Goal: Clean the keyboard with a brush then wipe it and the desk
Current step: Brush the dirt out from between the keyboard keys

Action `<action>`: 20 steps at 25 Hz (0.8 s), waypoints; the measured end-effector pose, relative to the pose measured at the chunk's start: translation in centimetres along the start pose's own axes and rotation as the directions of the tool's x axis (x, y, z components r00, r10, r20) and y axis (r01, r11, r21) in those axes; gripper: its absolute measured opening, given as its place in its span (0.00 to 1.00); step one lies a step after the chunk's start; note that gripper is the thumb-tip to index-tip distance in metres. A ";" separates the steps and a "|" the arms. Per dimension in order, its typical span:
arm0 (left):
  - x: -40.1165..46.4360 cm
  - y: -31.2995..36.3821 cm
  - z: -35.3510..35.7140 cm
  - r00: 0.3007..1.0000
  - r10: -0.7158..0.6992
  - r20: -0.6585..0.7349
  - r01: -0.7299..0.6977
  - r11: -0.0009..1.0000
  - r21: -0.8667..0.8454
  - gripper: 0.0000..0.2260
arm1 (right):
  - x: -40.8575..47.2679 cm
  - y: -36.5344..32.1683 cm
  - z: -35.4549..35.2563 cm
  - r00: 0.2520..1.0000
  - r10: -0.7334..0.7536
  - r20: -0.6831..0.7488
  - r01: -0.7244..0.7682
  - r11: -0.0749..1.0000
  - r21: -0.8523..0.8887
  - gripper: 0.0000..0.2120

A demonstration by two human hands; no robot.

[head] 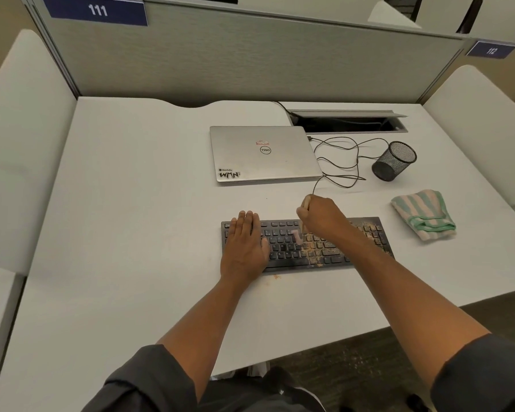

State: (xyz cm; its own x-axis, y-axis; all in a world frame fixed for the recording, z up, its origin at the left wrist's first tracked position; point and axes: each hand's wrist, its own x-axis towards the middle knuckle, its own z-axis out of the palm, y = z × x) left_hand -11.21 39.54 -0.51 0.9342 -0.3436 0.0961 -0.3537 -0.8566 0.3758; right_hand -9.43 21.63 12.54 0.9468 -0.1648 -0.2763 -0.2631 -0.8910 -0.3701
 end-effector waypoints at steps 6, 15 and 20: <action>0.0 0.1 -0.1 1.000 -0.003 0.017 0.003 1.000 0.002 0.34 | 0.0 0.6 -0.6 0.998 0.039 0.049 -0.037 0.999 -0.036 0.11; 0.0 0.1 -0.1 1.000 -0.002 0.027 0.002 1.000 0.001 0.34 | -0.9 0.4 -0.2 0.998 -0.002 0.058 0.009 0.993 -0.122 0.10; -0.1 0.0 -0.1 1.000 0.002 0.016 -0.002 1.000 0.007 0.34 | -1.9 -0.3 -0.1 0.998 -0.064 -0.009 0.064 0.997 0.043 0.09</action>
State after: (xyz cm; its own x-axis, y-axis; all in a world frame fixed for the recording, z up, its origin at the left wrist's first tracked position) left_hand -11.26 39.61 -0.40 0.9327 -0.3512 0.0815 -0.3555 -0.8585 0.3696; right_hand -11.10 22.14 13.19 0.9633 -0.1111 -0.2443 -0.2093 -0.8808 -0.4246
